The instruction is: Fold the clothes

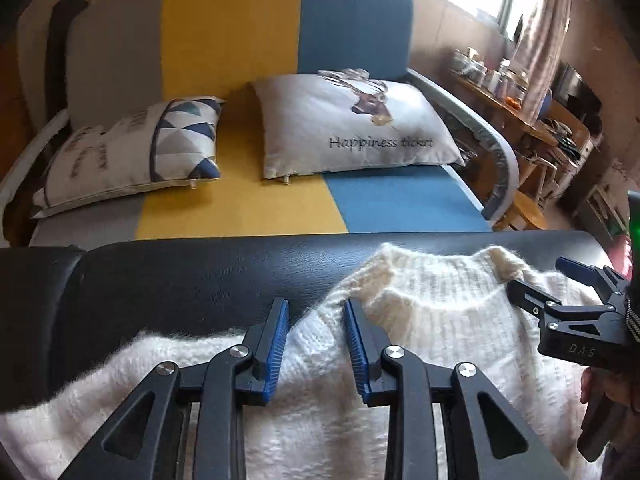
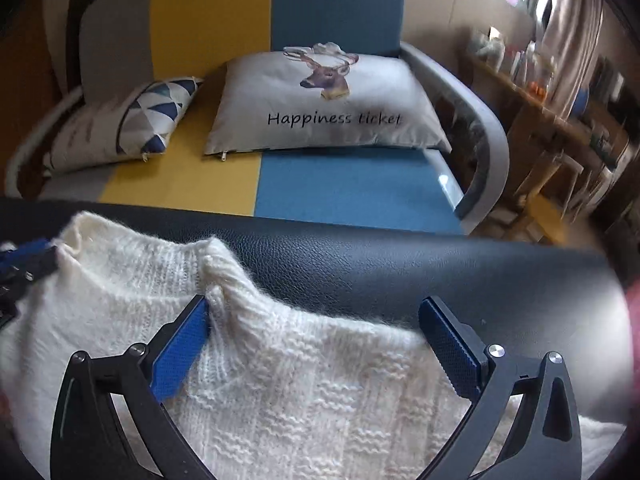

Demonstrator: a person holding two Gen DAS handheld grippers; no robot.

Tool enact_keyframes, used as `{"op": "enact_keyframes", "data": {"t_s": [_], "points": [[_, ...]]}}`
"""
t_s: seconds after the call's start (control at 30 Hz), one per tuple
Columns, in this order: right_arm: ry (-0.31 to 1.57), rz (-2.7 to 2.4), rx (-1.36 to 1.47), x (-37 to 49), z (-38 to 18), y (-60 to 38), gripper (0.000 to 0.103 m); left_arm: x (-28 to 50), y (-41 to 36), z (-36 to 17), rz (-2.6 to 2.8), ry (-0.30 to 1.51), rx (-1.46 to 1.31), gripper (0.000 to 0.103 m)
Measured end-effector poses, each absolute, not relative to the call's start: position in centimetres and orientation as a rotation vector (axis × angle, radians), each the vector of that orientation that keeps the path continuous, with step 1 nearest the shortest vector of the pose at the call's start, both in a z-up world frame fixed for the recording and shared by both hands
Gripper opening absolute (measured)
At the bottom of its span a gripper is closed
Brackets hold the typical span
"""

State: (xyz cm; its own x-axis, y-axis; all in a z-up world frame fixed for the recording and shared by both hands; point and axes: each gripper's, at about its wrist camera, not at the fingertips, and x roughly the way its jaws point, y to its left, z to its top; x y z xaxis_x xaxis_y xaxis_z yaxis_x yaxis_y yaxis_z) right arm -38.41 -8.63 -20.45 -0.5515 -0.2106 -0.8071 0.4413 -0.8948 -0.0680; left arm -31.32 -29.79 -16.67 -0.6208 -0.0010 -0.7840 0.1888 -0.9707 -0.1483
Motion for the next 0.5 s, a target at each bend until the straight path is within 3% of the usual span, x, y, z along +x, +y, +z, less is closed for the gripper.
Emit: {"op": "enact_keyframes", "data": {"t_s": [0.2,0.37,0.5], "points": [[0.615,-2.454,1.103,-36.8,-19.5,-9.2,0.103,-32.5,-28.4,-17.1,-2.73,0.112,1.372,0.03],[0.563,-2.498,1.16,-38.0,-20.5,-8.8,0.103,-31.6,-29.7,-16.7,-2.695,0.304,1.316,0.031],[0.641,-2.545,1.087,-35.9,-19.1,-6.4,0.103,-29.3,-28.4,-15.2,-2.771,0.22,1.246,0.03]]}}
